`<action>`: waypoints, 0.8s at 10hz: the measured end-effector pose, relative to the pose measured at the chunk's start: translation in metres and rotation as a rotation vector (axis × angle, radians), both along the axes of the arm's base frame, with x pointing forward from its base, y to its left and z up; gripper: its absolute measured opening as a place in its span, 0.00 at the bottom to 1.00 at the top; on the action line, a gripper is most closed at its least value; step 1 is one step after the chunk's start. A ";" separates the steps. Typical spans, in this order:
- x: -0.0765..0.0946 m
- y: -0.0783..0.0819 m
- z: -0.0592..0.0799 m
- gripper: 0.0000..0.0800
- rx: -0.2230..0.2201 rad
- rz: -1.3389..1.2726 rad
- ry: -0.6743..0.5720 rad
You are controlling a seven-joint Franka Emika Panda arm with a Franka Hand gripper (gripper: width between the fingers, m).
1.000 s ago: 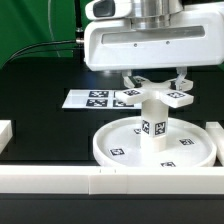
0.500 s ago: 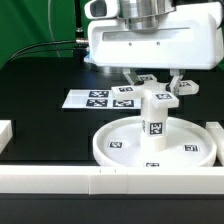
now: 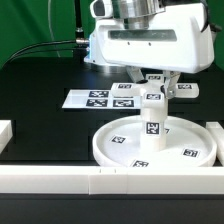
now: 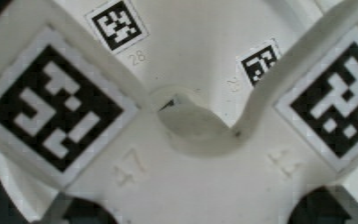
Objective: Assemble round table
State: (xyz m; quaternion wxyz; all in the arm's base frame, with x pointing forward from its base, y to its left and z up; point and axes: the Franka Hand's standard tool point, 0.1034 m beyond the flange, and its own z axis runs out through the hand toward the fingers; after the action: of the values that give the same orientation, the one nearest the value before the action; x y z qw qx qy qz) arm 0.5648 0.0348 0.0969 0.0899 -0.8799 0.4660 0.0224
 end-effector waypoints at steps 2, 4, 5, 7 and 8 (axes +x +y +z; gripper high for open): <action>0.001 0.006 0.003 0.71 -0.004 0.025 -0.002; 0.001 0.013 0.018 0.81 0.006 0.044 0.010; 0.000 0.016 0.030 0.81 0.013 0.045 0.016; 0.000 0.019 0.038 0.81 0.014 0.058 0.005; 0.000 0.019 0.035 0.81 0.015 0.058 0.009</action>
Offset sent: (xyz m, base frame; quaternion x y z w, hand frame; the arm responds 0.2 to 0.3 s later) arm 0.0011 -0.0001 0.0314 -0.0511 0.0084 -0.0300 0.9982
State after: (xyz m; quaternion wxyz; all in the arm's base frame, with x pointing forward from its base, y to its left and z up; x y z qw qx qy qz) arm 0.5645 0.0540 0.1322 0.0937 -0.8923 0.4404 0.0324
